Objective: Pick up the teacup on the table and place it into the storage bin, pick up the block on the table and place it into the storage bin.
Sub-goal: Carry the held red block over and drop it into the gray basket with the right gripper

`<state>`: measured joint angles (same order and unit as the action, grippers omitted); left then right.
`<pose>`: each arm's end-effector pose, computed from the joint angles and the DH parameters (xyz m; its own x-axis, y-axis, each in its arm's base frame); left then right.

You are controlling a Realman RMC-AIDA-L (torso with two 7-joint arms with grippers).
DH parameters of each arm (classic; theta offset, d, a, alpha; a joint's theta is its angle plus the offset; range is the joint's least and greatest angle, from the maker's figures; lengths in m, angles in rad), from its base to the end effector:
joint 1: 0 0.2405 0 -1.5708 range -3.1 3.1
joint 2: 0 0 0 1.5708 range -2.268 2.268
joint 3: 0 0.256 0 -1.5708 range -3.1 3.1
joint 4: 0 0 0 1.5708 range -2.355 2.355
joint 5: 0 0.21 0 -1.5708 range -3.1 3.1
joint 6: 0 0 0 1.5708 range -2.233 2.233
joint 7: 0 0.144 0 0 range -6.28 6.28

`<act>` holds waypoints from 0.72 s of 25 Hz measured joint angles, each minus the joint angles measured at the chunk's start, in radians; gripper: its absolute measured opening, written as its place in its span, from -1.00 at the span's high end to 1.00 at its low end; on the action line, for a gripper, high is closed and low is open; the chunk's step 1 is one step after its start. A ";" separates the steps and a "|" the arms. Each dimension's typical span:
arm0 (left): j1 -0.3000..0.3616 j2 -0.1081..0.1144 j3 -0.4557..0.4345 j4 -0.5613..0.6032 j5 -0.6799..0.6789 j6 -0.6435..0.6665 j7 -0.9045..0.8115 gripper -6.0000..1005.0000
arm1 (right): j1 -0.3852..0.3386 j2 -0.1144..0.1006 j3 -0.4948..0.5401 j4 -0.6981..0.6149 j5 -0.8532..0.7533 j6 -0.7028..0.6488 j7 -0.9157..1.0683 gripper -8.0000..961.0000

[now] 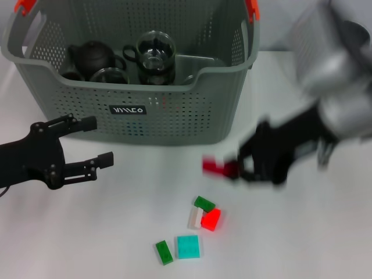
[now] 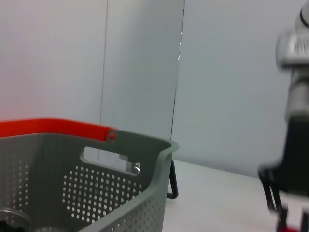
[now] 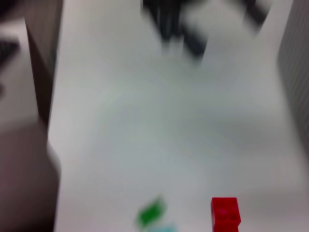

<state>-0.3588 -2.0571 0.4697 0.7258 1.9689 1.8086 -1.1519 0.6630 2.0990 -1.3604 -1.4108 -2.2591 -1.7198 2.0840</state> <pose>-0.3024 0.2732 0.0510 0.7723 0.1546 0.6162 0.3942 -0.8772 -0.2740 0.1095 0.3278 -0.0106 0.9842 -0.1116 0.1378 -0.1098 -0.9937 -0.0205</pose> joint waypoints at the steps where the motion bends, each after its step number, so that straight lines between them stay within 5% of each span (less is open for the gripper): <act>1: 0.001 0.000 -0.006 0.000 0.000 0.003 0.000 -0.68 | 0.008 -0.001 0.049 -0.024 0.026 -0.013 0.004 0.57; 6: 0.004 0.000 -0.037 -0.001 -0.003 0.015 0.000 -0.68 | 0.053 -0.002 0.234 -0.057 0.159 0.029 0.010 0.57; 18: -0.002 -0.001 -0.040 -0.002 0.001 0.017 0.001 -0.68 | 0.262 -0.002 0.190 0.359 0.167 0.543 -0.006 0.57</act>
<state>-0.3613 -2.0583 0.4297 0.7238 1.9701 1.8257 -1.1507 0.9254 2.0971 -1.1701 -1.0518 -2.0917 -1.1768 2.0782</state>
